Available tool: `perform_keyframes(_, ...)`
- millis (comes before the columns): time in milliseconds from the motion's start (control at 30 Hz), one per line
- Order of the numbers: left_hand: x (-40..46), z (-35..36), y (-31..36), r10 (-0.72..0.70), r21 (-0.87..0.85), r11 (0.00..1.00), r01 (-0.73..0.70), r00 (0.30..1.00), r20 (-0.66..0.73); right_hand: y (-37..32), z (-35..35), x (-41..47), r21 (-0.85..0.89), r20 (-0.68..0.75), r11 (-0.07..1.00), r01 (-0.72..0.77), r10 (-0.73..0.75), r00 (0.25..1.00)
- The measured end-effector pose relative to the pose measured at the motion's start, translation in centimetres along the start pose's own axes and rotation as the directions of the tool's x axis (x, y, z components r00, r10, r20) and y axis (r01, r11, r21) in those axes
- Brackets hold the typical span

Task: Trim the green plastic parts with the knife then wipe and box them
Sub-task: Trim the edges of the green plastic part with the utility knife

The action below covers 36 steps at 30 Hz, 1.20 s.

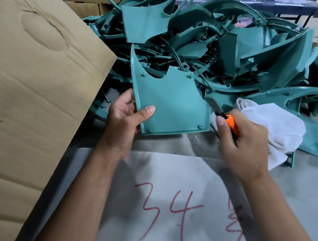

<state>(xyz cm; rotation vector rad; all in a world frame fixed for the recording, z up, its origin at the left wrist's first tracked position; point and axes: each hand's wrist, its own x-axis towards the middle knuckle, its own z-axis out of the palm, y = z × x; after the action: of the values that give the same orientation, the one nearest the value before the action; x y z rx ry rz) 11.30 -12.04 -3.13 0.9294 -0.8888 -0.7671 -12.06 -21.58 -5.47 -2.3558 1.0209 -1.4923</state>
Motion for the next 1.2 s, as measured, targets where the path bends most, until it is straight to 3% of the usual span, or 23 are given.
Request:
perform_keyframes(133,0.1,-0.4,-0.2,0.046,0.098,0.994,-0.054,0.996,0.078,0.8,-0.6,0.2,0.003,-0.123,0.993,-0.118,0.117,0.986)
perform_keyframes(300,0.1,-0.5,-0.7,0.103,0.137,0.982,-0.128,0.978,0.179,-0.5,-0.6,0.0,0.156,-0.157,0.988,-0.008,0.032,0.987)
perform_keyframes(433,0.2,-0.3,-1.2,0.206,0.201,0.956,-0.212,0.977,0.049,-1.9,0.0,-0.3,0.168,-0.108,0.98,0.105,-0.088,0.99)
perform_keyframes(533,0.1,0.6,-1.2,0.253,0.24,0.933,-0.268,0.963,0.09,-2.8,0.9,-0.3,0.15,-0.026,0.989,0.012,-0.008,1.0)
perform_keyframes(667,-0.5,2.0,-2.0,0.132,0.11,0.983,-0.145,0.984,0.121,-2.7,0.9,-0.3,0.26,0.105,0.961,-0.09,0.064,0.992)
perform_keyframes(767,-0.6,1.8,-2.9,-0.026,-0.069,0.997,0.039,0.982,0.19,-2.5,0.7,-0.5,0.332,0.053,0.94,-0.082,0.068,0.996)
perform_keyframes(833,-0.5,1.8,-3.1,-0.062,-0.063,0.995,0.078,0.974,0.219,-2.7,0.5,-0.4,0.336,0.026,0.939,-0.073,0.068,0.997)
perform_keyframes(1000,-1.0,3.2,-2.6,0.117,0.126,0.983,-0.137,0.981,0.154,-3.0,0.6,-0.3,0.144,-0.082,0.983,-0.117,0.13,0.988)
perform_keyframes(1100,-1.5,4.5,-2.4,0.201,0.157,0.961,-0.229,0.964,0.177,-3.7,0.7,-0.4,0.122,-0.163,0.99,-0.076,0.095,0.982)
perform_keyframes(1200,-1.5,4.4,-2.3,0.294,0.291,0.906,-0.308,0.951,0.093,-3.8,0.6,-0.1,0.097,-0.275,0.992,-0.077,0.101,0.956)
